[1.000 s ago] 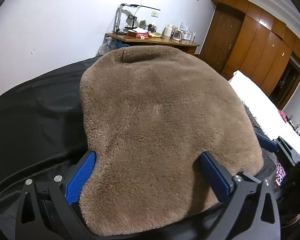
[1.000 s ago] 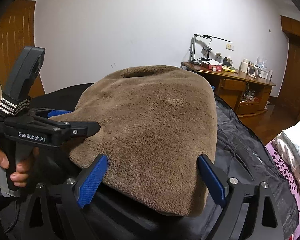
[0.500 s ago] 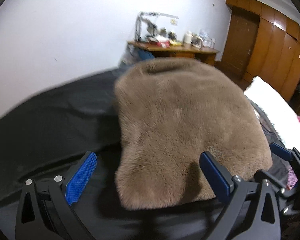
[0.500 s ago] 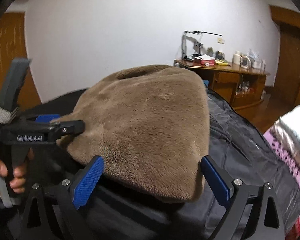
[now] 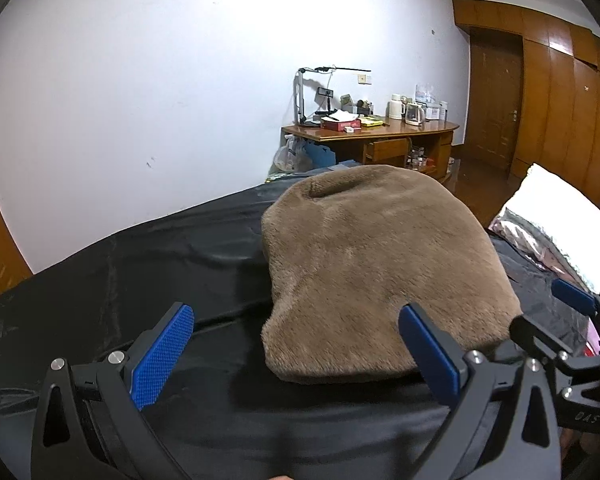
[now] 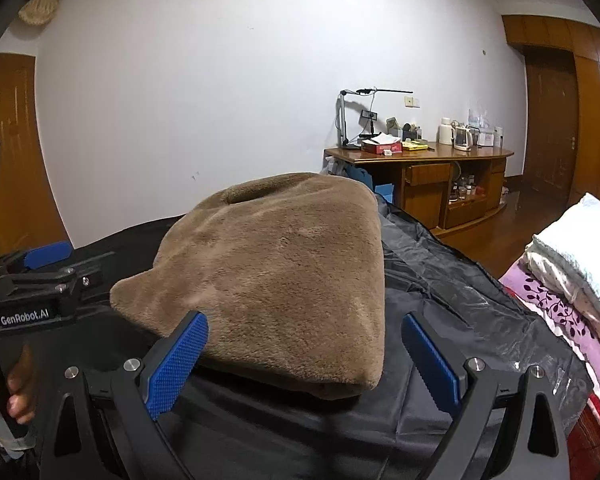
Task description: Fold clothes
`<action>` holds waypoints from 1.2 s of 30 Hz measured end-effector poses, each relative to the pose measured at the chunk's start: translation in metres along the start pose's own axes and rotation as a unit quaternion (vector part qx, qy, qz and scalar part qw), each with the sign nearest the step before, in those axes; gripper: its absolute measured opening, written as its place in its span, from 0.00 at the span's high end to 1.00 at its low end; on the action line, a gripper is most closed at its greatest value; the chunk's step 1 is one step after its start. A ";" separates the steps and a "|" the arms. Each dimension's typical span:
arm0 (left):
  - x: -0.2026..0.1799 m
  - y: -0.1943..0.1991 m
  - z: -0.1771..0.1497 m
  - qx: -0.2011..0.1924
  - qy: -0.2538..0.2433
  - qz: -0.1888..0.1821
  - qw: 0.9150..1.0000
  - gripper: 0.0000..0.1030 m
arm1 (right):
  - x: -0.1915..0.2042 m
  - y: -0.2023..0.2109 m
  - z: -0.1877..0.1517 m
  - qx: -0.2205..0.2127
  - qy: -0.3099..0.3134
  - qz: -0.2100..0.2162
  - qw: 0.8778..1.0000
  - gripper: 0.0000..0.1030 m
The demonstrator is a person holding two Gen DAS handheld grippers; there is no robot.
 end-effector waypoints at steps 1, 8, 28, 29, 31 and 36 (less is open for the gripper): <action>0.000 0.002 -0.001 0.000 -0.001 0.000 1.000 0.00 | 0.001 0.002 0.000 -0.002 0.000 -0.001 1.000 0.04; -0.002 0.012 -0.006 -0.004 0.004 -0.006 1.000 0.00 | 0.003 0.018 0.005 -0.027 -0.007 -0.028 0.999 0.04; 0.001 0.016 -0.010 0.001 0.016 -0.011 1.000 0.00 | 0.017 0.021 0.008 -0.033 -0.001 -0.043 0.999 0.04; 0.001 0.016 -0.010 0.001 0.015 -0.011 1.000 0.00 | 0.017 0.021 0.008 -0.034 -0.002 -0.044 0.998 0.04; 0.000 0.015 -0.010 0.001 0.015 -0.011 1.000 0.00 | 0.017 0.022 0.009 -0.036 -0.003 -0.044 0.998 0.04; 0.001 0.014 -0.009 0.002 0.018 -0.011 1.000 0.00 | 0.019 0.020 0.010 -0.033 0.001 -0.042 0.999 0.04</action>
Point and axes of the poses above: each gripper's, at about its wrist camera, not at the fingertips, and y roughly against the way its jaws point, x to its left, z to its top, the point moved 3 cm from there along -y, roughly the way its jaws point, and after that the axes turned 9 degrees about x, right-handed, at the moved point
